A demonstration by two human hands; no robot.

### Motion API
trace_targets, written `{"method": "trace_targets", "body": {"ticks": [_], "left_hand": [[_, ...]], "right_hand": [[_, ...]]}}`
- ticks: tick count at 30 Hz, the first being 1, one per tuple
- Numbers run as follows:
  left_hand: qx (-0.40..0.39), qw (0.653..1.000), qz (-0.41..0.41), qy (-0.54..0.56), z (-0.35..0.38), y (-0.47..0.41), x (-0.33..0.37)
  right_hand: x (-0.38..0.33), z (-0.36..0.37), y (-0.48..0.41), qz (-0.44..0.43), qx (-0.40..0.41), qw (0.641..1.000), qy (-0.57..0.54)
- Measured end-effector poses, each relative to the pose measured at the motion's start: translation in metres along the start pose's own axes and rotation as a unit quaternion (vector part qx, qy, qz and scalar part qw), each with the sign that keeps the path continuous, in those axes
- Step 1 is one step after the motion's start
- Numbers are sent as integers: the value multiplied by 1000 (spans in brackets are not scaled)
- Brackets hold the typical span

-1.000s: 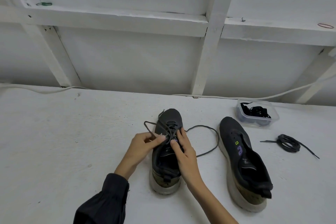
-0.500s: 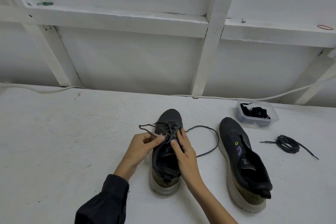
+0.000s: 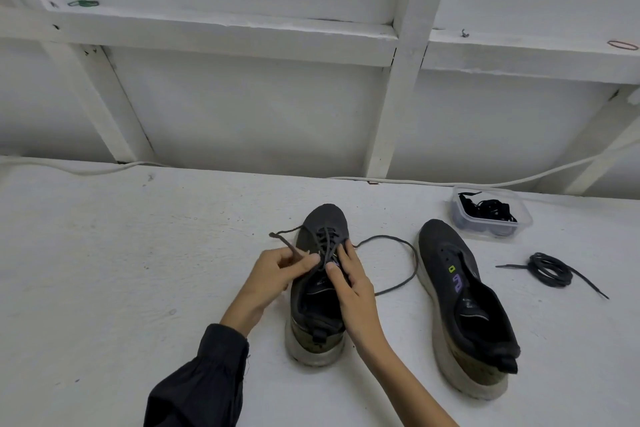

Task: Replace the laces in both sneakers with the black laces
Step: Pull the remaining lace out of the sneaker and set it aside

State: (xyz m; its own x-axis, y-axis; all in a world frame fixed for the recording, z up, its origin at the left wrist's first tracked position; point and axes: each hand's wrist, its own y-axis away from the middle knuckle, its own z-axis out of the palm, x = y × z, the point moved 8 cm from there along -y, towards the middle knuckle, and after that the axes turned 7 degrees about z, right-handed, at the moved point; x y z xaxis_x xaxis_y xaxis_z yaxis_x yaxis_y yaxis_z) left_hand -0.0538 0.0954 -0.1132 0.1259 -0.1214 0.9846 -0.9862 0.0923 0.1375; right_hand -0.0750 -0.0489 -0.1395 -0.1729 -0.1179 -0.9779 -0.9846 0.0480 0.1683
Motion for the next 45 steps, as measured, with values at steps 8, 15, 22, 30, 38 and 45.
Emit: {"method": "trace_targets", "body": {"ticks": [8,15,22,30,38,45], "left_hand": [[287,952,66,81,-56,-5,9],[32,999,3,17,-2,0,-4],[263,957,69,104,-35,-4,0],[256,951,51,166,-41,-1,-13],[144,977,50,152,0,13,-23],[27,997,58,48,30,13,-23]], "right_hand": [[2,0,0,7,-3,1000,1],[0,0,0,1,1,1000,7],[-1,-1,2,9,1,1000,-2],[-1,-2,3,20,9,998,-56],[-11,-36,-9,0,57,998,-24],[-39,-31,-23,-40,30,976,213]]}}
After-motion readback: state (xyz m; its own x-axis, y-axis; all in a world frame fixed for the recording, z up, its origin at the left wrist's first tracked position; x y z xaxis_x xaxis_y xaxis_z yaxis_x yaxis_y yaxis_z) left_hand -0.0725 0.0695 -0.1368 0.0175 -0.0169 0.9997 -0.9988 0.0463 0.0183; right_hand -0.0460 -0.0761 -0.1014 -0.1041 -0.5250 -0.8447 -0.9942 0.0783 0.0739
